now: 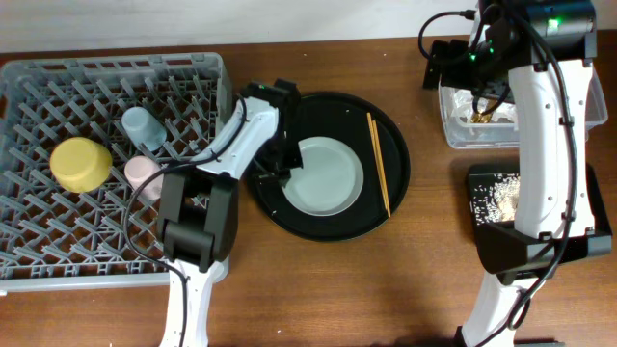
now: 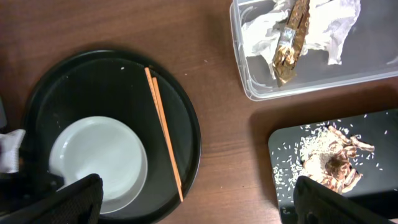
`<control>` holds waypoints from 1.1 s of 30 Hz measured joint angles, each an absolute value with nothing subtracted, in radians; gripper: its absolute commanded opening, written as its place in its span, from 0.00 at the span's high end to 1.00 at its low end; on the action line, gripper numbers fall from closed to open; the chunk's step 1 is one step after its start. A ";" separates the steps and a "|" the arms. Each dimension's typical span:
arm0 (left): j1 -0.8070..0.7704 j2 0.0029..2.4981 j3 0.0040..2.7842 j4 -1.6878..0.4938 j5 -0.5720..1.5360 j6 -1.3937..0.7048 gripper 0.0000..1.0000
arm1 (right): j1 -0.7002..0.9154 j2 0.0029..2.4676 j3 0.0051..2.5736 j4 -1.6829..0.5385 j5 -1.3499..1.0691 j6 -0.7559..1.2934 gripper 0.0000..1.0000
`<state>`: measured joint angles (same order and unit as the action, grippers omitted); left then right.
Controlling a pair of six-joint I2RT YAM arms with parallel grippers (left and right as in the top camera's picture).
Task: Sort waste into correct bins and load items into the dishwasher rack
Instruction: 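Grasp the white plate with the left gripper and lift it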
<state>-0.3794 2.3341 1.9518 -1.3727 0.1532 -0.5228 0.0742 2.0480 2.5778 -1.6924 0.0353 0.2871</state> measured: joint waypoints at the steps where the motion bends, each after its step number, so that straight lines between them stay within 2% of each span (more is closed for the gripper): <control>1: -0.365 2.339 2.007 -1.428 0.151 -0.521 0.99 | 0.074 2.048 2.578 -1.692 0.035 0.287 0.02; 6: -0.291 2.351 2.358 -1.679 0.073 -0.485 0.99 | 0.074 2.048 2.578 -1.690 0.035 0.287 0.02; 11: -0.236 2.314 2.538 -1.687 -0.057 -0.430 0.99 | 0.074 2.048 2.578 -1.692 0.035 0.287 0.02; 16: -0.117 2.269 2.565 -1.686 -0.329 -0.425 0.99 | 0.074 2.048 2.578 -1.693 0.035 0.288 0.02; 21: -0.016 2.268 2.565 -1.607 -0.478 -0.418 0.99 | 0.074 2.048 2.578 -1.692 0.035 0.288 0.02; 33: -0.017 2.336 2.565 -1.545 -0.532 -0.408 0.99 | 0.074 2.048 2.578 -1.692 0.035 0.288 0.02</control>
